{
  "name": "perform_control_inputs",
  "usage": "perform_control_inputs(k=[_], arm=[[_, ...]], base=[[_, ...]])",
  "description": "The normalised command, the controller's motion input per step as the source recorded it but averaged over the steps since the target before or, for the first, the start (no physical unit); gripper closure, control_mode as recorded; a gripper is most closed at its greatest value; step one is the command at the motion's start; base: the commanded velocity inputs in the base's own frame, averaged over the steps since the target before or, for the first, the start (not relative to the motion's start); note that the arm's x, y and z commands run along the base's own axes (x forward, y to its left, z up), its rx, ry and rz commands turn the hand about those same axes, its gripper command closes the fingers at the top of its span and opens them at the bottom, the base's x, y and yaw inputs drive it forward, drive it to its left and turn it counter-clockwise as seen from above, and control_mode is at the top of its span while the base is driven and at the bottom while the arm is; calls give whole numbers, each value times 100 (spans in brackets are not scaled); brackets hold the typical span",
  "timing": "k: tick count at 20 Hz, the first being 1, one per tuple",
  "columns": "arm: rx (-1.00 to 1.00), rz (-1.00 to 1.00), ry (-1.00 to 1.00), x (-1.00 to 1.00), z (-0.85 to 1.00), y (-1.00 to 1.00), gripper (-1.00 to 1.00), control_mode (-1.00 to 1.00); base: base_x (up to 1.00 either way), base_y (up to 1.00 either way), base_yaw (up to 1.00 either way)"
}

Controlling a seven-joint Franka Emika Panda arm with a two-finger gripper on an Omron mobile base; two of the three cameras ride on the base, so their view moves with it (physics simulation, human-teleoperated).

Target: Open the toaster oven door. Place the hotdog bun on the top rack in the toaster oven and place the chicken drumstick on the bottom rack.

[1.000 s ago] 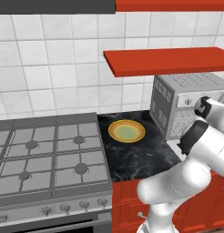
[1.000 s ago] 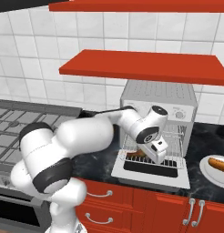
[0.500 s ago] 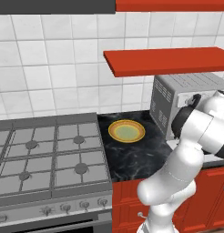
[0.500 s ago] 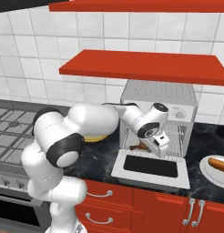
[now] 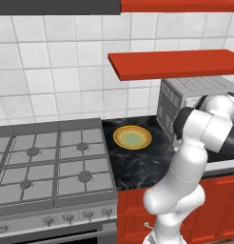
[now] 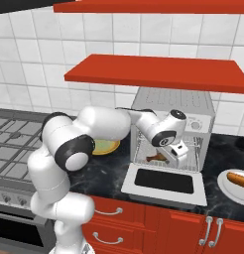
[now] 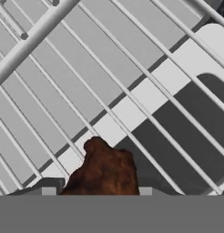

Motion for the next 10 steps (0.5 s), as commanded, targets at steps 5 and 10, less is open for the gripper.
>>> perform_control_inputs(k=[5,10], arm=[[0,-1,0,0,-25,-12,-100,-100],[2,0,-3,-2,-6,-30,-100,-100]], base=[[0,0,0],[0,0,0]])
